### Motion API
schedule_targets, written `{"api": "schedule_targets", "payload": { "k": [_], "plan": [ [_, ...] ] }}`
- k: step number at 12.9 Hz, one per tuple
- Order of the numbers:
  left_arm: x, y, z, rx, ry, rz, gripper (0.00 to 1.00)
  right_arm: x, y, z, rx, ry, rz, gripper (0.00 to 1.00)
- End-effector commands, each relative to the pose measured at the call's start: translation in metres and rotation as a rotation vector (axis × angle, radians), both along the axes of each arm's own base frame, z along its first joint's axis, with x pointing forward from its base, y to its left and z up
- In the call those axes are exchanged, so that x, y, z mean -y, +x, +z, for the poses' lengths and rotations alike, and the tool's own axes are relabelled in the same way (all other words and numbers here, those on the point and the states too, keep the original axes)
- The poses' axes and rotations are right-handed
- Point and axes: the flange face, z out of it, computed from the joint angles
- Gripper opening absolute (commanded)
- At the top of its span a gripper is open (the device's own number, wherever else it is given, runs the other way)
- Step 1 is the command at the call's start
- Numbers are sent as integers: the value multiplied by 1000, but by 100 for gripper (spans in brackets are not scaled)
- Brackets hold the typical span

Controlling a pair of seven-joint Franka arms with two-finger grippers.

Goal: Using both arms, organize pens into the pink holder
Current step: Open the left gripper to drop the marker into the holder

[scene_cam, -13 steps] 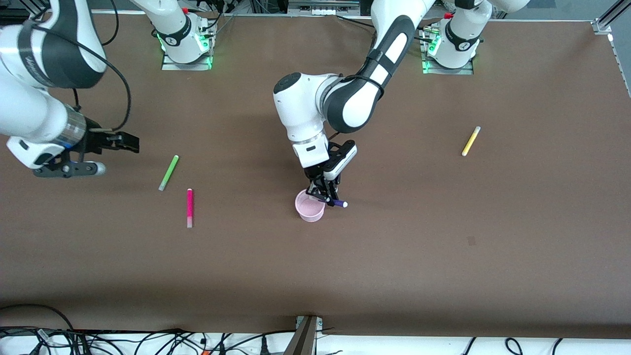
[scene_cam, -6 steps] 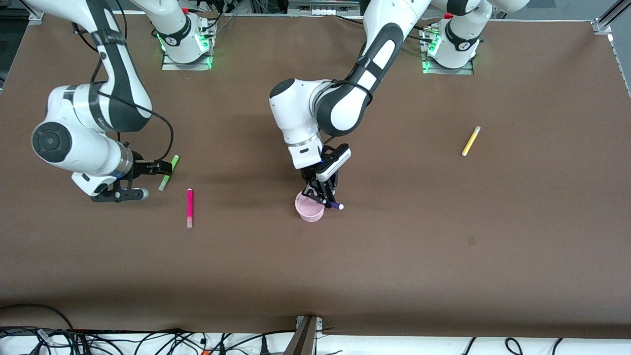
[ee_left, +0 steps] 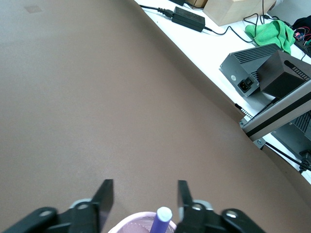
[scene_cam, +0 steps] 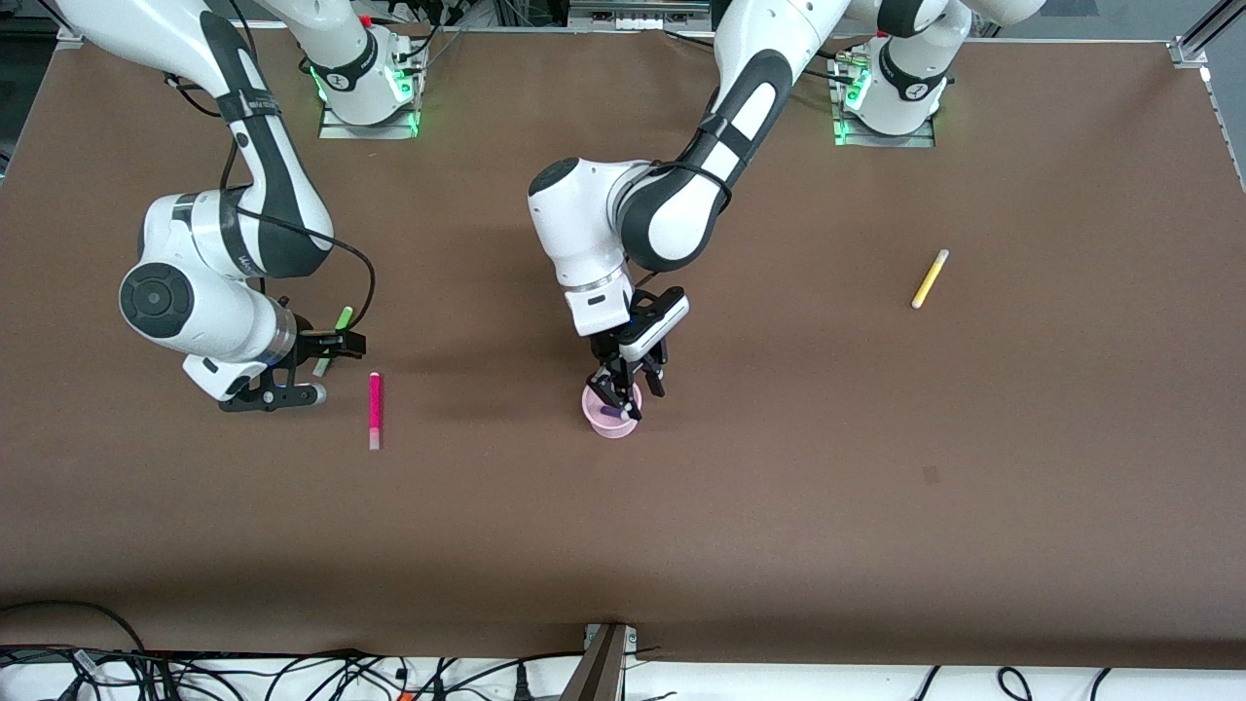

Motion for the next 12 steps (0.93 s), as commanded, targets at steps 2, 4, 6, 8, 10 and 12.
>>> {"api": "schedule_targets", "payload": {
  "k": [2, 4, 6, 8, 10, 12],
  "plan": [
    [-12, 20, 45, -13, 21, -68, 100, 0, -5, -20, -10, 10, -6, 100],
    [-41, 39, 82, -127, -17, -126, 100, 2, -12, -36, 3, 11, -16, 100],
    [-85, 58, 125, -271, -56, -204, 100, 2, -16, -53, 28, 13, -18, 99],
    [-133, 68, 162, -384, -94, -290, 100, 1, -12, -74, 48, 13, -20, 99],
    [-190, 79, 192, -481, -109, -373, 100, 4, -5, -88, 86, 16, -26, 98],
    [-247, 89, 210, -589, -102, -475, 100, 1, 2, -99, 99, 19, -25, 94]
  ]
}}
